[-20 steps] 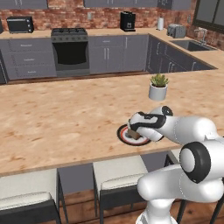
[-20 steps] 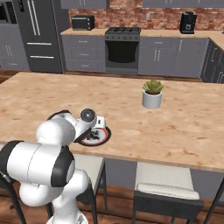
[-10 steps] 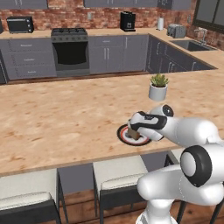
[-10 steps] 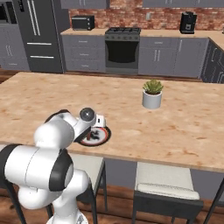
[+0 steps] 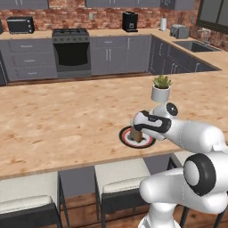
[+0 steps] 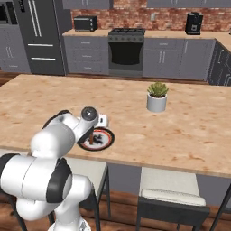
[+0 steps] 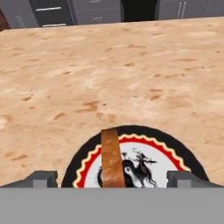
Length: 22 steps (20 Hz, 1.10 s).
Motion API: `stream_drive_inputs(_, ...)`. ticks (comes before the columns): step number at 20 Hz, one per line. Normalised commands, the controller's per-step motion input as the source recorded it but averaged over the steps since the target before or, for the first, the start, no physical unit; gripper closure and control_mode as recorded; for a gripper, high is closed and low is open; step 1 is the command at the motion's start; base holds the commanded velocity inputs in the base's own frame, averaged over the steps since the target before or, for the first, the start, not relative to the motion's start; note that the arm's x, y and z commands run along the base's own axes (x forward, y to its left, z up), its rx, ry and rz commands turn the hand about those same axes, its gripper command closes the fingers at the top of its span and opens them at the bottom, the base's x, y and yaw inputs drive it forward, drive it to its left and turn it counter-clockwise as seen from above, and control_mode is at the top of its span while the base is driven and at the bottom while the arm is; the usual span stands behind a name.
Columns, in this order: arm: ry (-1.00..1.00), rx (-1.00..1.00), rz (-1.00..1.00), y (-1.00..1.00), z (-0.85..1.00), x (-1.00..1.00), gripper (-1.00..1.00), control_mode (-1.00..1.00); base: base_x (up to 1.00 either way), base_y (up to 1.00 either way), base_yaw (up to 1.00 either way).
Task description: Start the toaster. Once the lever pops up, take the bread to the plate on the dining counter.
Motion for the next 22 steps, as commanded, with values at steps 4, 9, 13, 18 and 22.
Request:
stream_drive_inputs(4,0.00,0.00,0.00,0.00,0.34,0.00,-1.00,-1.00,0.00,0.00,0.00)
stream_drive_inputs(9,0.00,0.00,0.00,0.00,0.30,0.00,-1.00,-1.00,0.00,0.00,0.00)
stream_drive_inputs(13,0.00,0.00,-0.02,0.00,0.34,-0.19,-1.00,-1.00,0.00,0.00,0.00)
stream_drive_inputs(18,0.00,0.00,-0.07,0.00,0.29,-0.26,-1.00,-1.00,0.00,0.00,0.00)
stream_drive_inputs(22,0.02,0.00,-0.09,0.00,0.38,-0.38,-1.00,-1.00,0.00,0.00,0.00)
